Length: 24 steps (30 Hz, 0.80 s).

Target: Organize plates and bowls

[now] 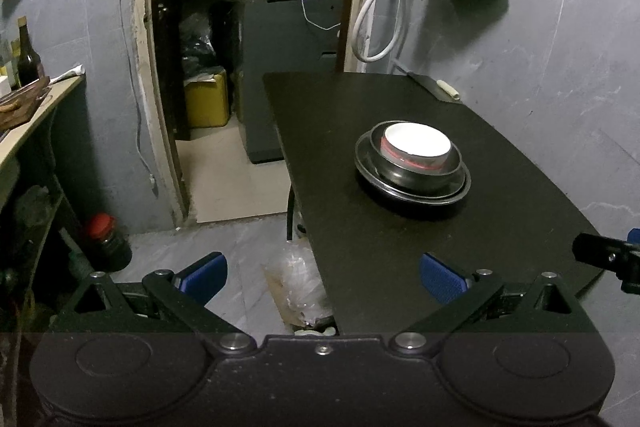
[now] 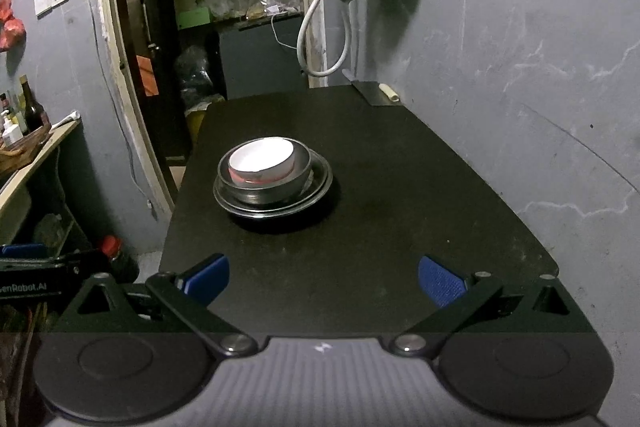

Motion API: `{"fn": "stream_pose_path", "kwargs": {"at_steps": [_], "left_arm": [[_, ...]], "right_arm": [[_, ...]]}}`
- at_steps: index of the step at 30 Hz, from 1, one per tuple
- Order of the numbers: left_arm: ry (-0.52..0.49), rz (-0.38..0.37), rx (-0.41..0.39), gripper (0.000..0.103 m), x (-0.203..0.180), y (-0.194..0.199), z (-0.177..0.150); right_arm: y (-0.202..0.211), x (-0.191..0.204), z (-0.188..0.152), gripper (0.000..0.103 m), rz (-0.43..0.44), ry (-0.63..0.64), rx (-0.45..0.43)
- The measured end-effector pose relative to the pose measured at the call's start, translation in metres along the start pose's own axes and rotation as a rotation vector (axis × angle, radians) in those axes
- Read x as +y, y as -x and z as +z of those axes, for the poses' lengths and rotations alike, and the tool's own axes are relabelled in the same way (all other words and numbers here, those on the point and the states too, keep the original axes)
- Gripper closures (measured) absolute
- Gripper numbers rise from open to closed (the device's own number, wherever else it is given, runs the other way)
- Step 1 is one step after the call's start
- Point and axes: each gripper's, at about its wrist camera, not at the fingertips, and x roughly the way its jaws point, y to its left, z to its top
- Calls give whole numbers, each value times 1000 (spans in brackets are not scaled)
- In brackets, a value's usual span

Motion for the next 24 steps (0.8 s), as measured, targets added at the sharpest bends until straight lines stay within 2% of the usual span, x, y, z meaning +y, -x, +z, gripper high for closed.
{"fn": "stream_pose_path", "kwargs": {"at_steps": [24], "left_arm": [[-3,1,4,1,-1,-5,3]], "right_arm": [[-9,2,3,0,0,11,16]]}}
